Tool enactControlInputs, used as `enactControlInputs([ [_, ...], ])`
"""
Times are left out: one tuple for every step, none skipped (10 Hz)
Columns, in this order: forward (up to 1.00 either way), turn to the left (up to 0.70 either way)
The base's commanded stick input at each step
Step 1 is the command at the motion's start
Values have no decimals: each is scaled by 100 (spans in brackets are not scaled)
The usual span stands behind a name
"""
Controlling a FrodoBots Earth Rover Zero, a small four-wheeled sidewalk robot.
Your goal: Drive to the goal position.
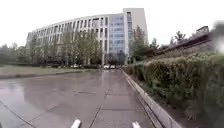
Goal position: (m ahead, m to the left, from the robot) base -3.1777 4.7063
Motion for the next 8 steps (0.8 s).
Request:
enactControlInputs([
  [70,35],
  [70,35],
  [70,35],
  [70,35],
  [70,35],
  [70,35],
  [70,35],
  [70,35],
])
